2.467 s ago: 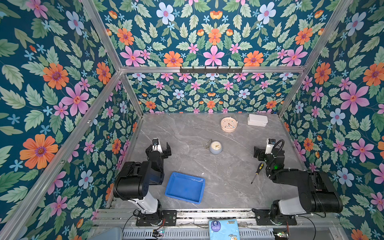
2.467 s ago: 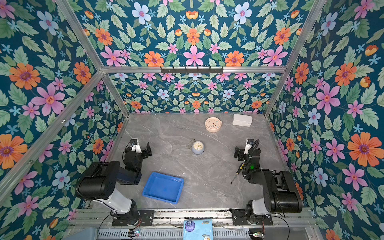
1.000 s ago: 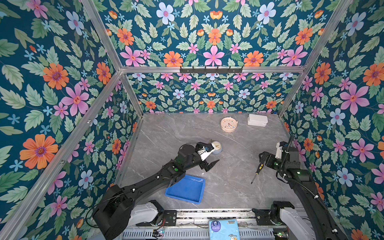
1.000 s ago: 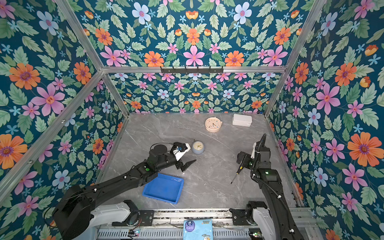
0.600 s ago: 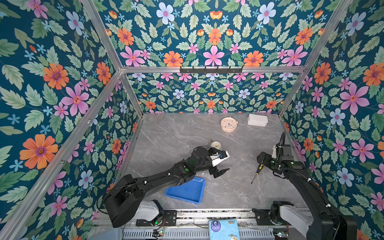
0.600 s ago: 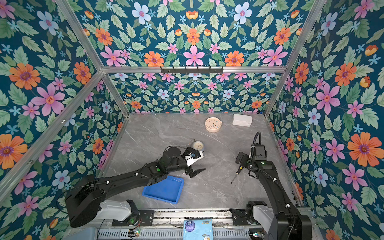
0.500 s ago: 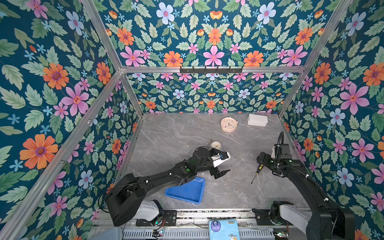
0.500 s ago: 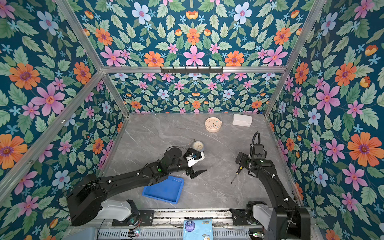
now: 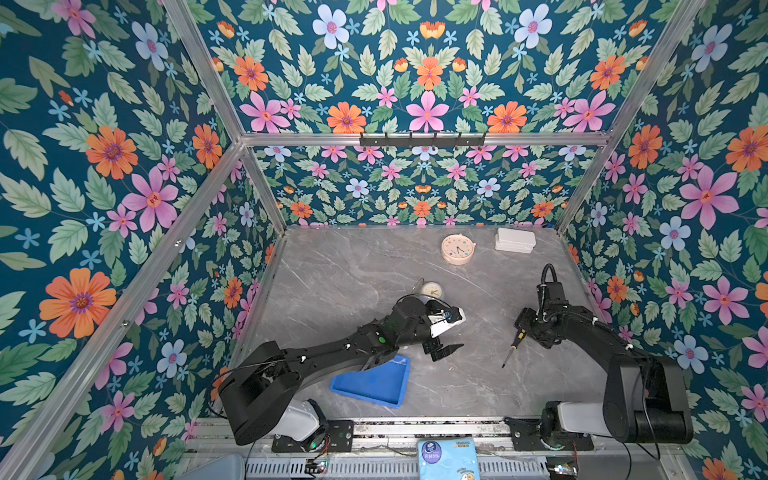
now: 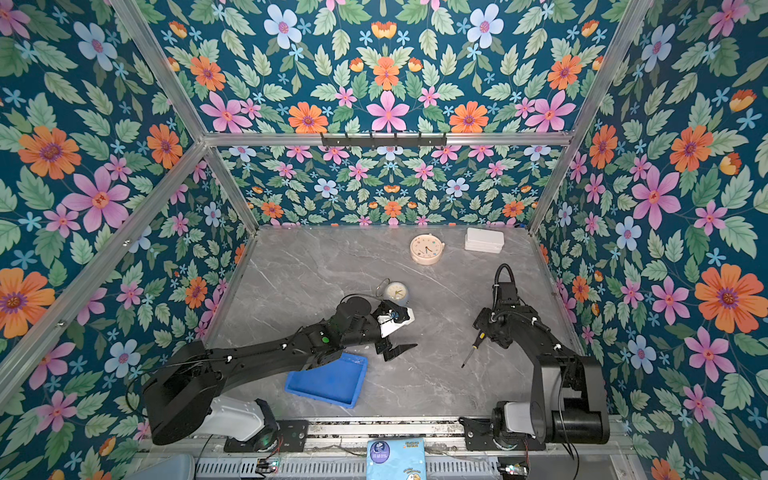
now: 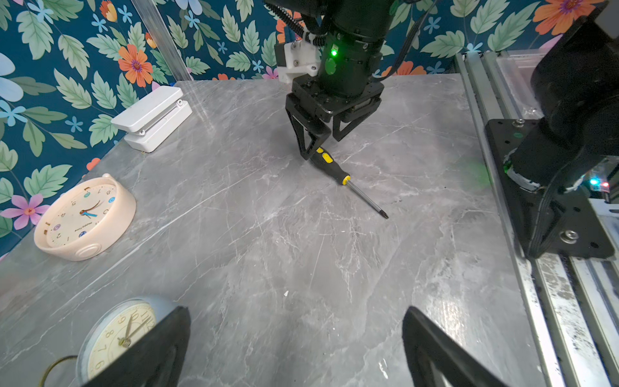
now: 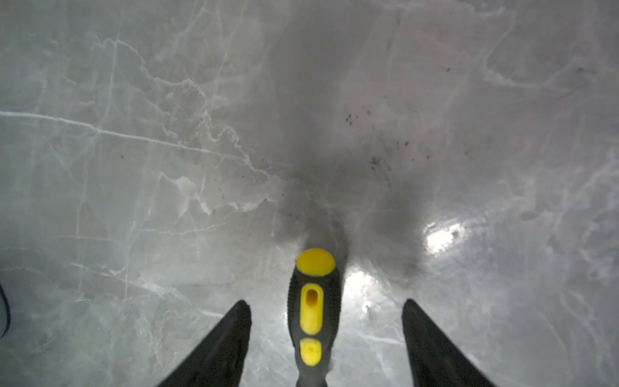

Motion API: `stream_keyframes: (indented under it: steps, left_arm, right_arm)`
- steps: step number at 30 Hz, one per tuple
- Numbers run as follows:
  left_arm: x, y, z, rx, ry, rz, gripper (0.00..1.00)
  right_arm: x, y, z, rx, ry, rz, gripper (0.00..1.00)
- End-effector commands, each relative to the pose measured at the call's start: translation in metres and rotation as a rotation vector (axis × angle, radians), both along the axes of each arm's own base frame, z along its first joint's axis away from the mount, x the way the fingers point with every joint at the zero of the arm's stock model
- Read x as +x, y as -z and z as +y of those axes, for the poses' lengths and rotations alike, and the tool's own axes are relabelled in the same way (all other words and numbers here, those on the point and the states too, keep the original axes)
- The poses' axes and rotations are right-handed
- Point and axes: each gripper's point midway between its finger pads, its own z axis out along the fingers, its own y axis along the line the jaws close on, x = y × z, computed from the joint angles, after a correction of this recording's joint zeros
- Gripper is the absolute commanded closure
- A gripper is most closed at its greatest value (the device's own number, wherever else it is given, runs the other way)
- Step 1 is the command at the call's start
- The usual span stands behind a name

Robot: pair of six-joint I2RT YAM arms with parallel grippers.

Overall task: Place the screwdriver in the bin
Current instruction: 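Close the right gripper on the screwdriver handle and lift it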

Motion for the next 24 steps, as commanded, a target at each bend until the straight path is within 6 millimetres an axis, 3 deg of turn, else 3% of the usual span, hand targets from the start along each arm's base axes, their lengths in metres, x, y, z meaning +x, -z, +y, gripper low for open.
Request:
stream_keyframes:
  steps: [1,14,19,24]
  left_arm:
    - [0.0,-0.003,-0.001,-0.015,-0.005,0.01,0.0]
    - [0.003,0.001,-0.003,-0.009,-0.019,0.03,0.0]
    - [0.004,0.001,-0.004,-0.009,-0.026,0.029,0.0]
    - [0.007,-0.002,-0.004,-0.025,-0.047,0.036,0.0]
  right_arm:
    - [0.004,0.002,0.001,0.017,0.027,0.005,0.37]
    - [0.002,0.017,0.004,0.037,0.028,0.094,0.75]
    - [0.001,0.013,0.004,0.031,0.02,0.079,0.82]
    - [0.01,-0.006,0.005,0.018,-0.035,0.001,0.85]
